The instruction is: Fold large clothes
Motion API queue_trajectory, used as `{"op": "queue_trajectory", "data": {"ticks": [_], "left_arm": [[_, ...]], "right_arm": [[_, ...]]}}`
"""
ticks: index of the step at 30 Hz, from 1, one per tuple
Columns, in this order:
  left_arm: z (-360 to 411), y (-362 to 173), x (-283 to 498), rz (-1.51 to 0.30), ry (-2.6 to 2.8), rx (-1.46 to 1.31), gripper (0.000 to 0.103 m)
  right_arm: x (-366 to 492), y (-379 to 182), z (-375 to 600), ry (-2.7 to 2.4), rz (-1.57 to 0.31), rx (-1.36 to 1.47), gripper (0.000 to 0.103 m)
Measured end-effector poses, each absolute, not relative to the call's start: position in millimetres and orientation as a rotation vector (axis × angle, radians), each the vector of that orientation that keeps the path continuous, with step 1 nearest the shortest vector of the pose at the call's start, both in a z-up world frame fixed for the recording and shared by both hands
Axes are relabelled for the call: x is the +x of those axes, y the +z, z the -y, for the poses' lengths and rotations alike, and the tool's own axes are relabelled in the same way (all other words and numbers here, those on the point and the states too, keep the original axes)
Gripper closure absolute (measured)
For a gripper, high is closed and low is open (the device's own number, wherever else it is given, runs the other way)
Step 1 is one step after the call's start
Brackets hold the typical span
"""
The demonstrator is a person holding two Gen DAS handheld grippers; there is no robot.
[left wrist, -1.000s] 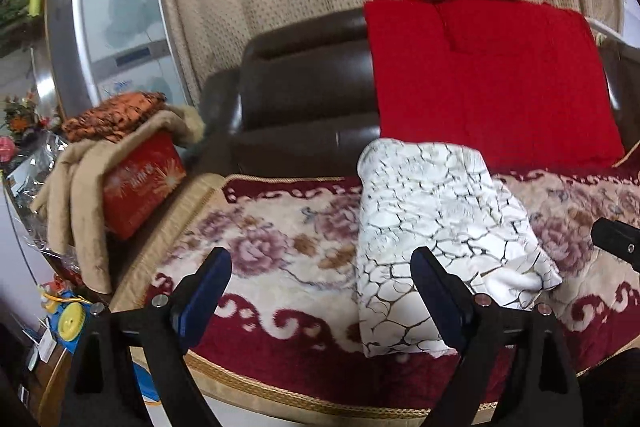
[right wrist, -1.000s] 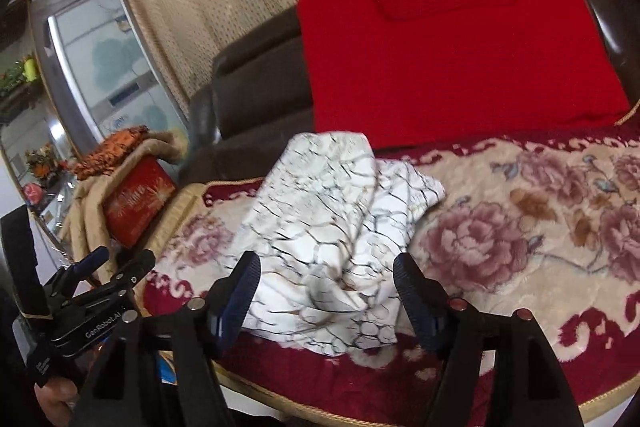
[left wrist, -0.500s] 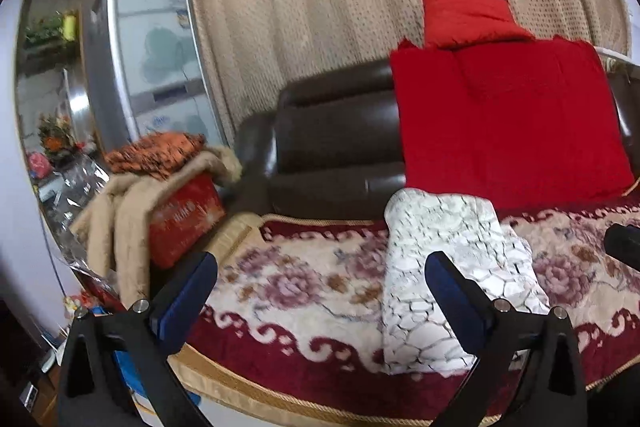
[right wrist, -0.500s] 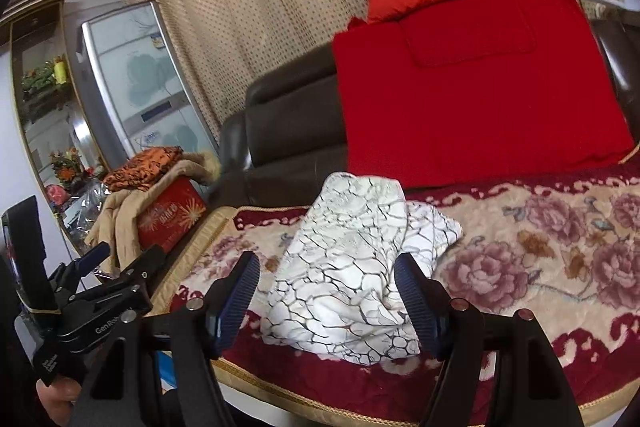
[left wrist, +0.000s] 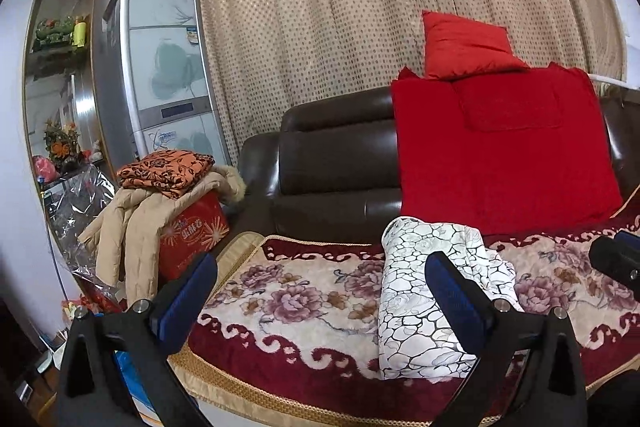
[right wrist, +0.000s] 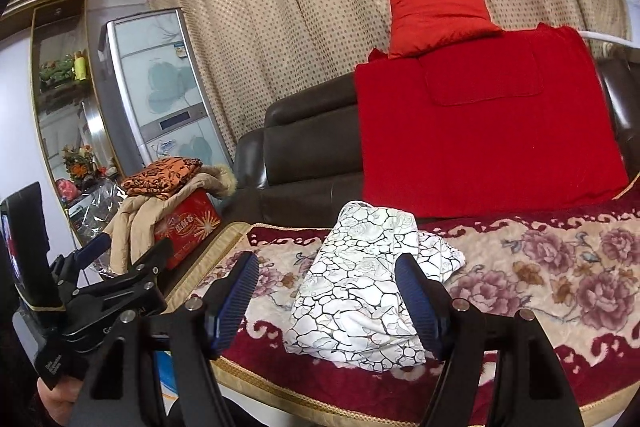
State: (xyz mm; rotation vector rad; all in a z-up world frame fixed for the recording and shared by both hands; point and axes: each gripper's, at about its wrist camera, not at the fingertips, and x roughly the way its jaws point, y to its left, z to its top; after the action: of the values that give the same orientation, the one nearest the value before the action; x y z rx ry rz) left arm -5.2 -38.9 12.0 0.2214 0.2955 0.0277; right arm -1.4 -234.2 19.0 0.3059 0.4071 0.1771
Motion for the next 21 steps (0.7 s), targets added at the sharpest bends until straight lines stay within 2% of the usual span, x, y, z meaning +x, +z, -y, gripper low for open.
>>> {"op": "queue_trajectory", "data": {"ticks": [21], "left_arm": [[9.7, 46.1, -50.9, -0.226, 0.121, 0.203, 0.000]], "right_arm": [[-35.9, 52.5, 207.7, 0.218, -0.384, 0.328, 0.029]]}}
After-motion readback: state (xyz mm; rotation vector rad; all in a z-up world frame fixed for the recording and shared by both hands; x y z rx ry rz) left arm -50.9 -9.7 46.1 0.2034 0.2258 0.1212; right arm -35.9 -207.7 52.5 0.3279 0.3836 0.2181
